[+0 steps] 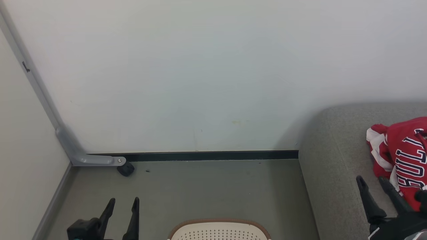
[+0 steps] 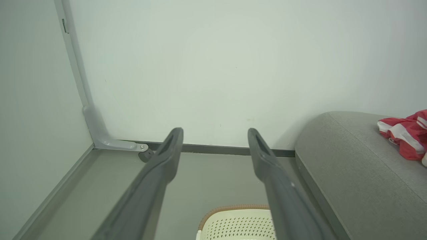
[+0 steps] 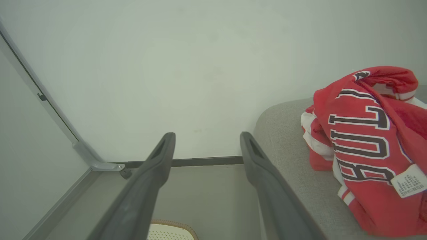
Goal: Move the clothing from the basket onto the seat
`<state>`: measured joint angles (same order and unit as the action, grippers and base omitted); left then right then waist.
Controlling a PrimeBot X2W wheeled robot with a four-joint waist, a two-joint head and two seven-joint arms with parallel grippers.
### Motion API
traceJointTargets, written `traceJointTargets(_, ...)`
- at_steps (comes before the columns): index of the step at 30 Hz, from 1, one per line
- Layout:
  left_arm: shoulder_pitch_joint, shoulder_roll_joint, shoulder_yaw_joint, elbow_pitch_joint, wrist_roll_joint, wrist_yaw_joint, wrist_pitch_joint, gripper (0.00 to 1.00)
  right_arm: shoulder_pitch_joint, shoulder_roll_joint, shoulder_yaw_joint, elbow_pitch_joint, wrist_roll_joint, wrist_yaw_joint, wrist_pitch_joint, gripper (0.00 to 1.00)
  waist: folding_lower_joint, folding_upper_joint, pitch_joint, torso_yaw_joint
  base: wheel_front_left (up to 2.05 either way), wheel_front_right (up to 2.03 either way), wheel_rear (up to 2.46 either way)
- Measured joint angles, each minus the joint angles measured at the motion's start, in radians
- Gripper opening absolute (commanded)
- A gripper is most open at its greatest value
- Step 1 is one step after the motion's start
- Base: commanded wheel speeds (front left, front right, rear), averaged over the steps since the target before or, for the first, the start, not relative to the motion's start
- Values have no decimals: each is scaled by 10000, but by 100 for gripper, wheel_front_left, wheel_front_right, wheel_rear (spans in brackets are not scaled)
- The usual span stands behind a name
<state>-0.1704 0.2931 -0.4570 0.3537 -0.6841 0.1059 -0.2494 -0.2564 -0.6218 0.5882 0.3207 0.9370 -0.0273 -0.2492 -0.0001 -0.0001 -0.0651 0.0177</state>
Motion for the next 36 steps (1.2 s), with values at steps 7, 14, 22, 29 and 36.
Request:
traceJointTargets(7, 530, -280, 602, -276, 4, 94, 0, 100, 1101, 780, -631, -349, -506, -401, 2, 100, 1, 0, -3, 35, 0, 0, 0)
traceJointTargets(14, 744, -550, 970, -433, 77, 96, 0, 100, 1652, 1340, -945, -374, -1133, -430, 2, 100, 1, 0, 43, 92, 0, 0, 0)
traceJointTargets(22, 983, -1070, 1348, -468, 554, 134, 0, 100, 1846, 2013, -1051, -500, -1839, -226, 2, 100, 1, 0, 57, 134, 0, 0, 0)
traceJointTargets(29, 1384, -1296, 1674, -456, 915, 182, 0, 100, 2063, 2368, -1336, -573, -2518, -75, 2, 100, 1, 0, 37, 135, 0, 0, 0)
traceJointTargets(36, 1389, -1375, 1848, -462, 1323, 182, 0, 100, 2080, 2523, -1770, -671, -3007, 15, 2, 100, 2, 1, 24, 110, 0, 0, 0)
